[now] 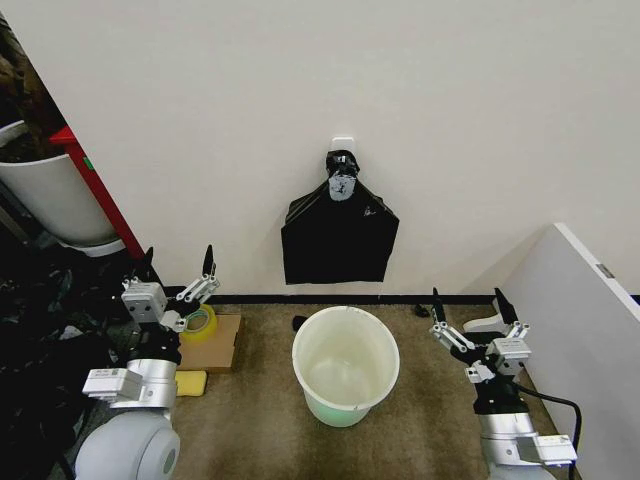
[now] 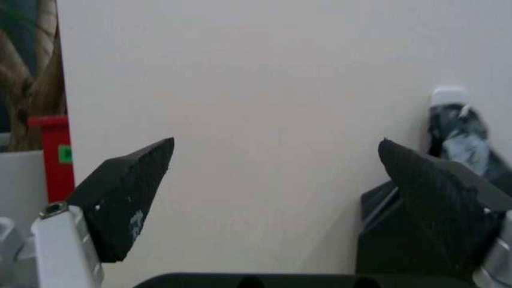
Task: Place the garbage bag over the trash bin.
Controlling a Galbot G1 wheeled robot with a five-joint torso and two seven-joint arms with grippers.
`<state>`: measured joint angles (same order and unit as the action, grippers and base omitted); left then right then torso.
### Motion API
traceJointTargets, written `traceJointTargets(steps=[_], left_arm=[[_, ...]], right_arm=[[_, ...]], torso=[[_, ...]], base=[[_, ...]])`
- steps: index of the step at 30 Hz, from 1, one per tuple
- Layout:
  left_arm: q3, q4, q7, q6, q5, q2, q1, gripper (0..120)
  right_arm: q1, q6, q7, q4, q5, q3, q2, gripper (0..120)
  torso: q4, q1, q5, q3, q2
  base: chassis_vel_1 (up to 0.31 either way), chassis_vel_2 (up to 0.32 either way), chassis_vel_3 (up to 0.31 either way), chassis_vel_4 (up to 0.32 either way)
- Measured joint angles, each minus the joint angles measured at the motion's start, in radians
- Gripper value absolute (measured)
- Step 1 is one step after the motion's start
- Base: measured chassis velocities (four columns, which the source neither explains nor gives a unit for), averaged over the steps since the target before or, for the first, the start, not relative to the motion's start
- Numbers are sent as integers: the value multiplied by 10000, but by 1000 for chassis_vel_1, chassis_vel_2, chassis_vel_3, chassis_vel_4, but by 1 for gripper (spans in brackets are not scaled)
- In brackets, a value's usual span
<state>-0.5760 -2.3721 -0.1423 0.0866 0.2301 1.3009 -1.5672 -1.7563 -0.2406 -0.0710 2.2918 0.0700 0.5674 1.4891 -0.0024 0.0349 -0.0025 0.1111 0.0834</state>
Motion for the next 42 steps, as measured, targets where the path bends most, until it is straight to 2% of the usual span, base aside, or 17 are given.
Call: traceJointTargets(steps=[3, 6, 9, 11, 14, 17, 20, 25, 28, 30, 31, 33, 36, 37, 40, 41, 42], left_arm=[[58, -12, 55, 925, 349, 222, -51, 100], [-15, -21, 110, 1354, 521, 457, -147, 100], [-94, 60, 236, 1285, 720, 453, -168, 100], [-52, 468, 317, 1003, 1015, -4, -124, 100], [-53, 663, 248, 1055, 1065, -256, -238, 100], [-45, 719, 149, 1110, 1071, -424, -376, 100], [-9, 602, 109, 1040, 1065, -497, -529, 100], [-69, 587, 101, 1054, 894, -425, -730, 100], [-206, 580, 67, 1169, 714, -314, -847, 100], [-280, 602, -19, 1381, 441, -124, -999, 100], [-280, 602, -19, 1381, 441, -124, -999, 100], [-284, 697, -79, 1609, 212, 62, -1152, 100], [-339, 1005, -251, 2201, -243, 558, -1388, 100], [-339, 1005, -251, 2201, -243, 558, -1388, 100], [-508, 999, -422, 2398, -297, 879, -1500, 100], [-508, 999, -422, 2398, -297, 879, -1500, 100], [-513, 981, -431, 2402, -347, 933, -1506, 100]], right_arm=[[286, 272, -346, -79, -139, -163, -263, 100], [728, 458, -713, -174, -168, -331, -499, 100], [970, 811, -1396, -42, -206, -505, -606, 100], [1088, 1088, -2130, 124, -529, -569, -527, 100], [1312, 1135, -2376, -28, -1080, -580, -508, 100], [1470, 911, -2383, -360, -1772, -583, -519, 100], [1558, 533, -2097, -615, -2622, -778, -355, 100], [1903, 165, -1428, -929, -2625, -952, -293, 100], [2144, 328, -1247, -1060, -1823, -1357, -328, 100], [2549, 1045, -1404, -1114, -137, -2071, -427, 100], [2549, 1045, -1404, -1114, -137, -2071, -427, 100], [2976, 1376, -1439, -1372, 950, -2428, -477, 100], [4194, 1358, -793, -2312, 3326, -2997, -538, 100], [4194, 1358, -793, -2312, 3326, -2997, -538, 100], [5785, 2143, -643, -2680, 7336, -3261, -262, 100], [5785, 2143, -643, -2680, 7336, -3261, -262, 100], [6359, 2486, -849, -2809, 8465, -3250, -136, 100]], torso=[[-2, 0, -1, 0, 0], [3, 0, 2, 0, -1], [10, 0, 2, 1, -1], [-9, 0, -8, 0, 0], [-2, 2, 0, 0, 0], [5, 2, -1, 1, -2], [0, 2, 0, 0, -2], [1, 2, -1, 1, -2], [-1, 1, -1, 1, -2], [0, 1, -1, 0, -2], [0, 1, -1, 0, -2], [2, 1, -1, 1, -2], [1, 2, -1, 1, -2], [1, 2, -1, 1, -2], [3, 1, -2, 1, -2], [3, 1, -2, 1, -2], [2, 1, -1, 2, -2]], base=[[0, 0, 0, 0], [0, 0, 0, 0], [0, 0, 0, 0], [0, 0, 0, 0], [0, 0, 0, 0], [0, 0, 0, 0], [0, 0, 0, 0], [0, 0, 0, 0], [0, 0, 0, 0], [0, 0, 0, 0], [0, 0, 0, 0], [0, 0, 0, 0], [0, 0, 0, 0], [0, 0, 0, 0], [0, 0, 0, 0], [0, 0, 0, 0], [0, 0, 0, 0]])
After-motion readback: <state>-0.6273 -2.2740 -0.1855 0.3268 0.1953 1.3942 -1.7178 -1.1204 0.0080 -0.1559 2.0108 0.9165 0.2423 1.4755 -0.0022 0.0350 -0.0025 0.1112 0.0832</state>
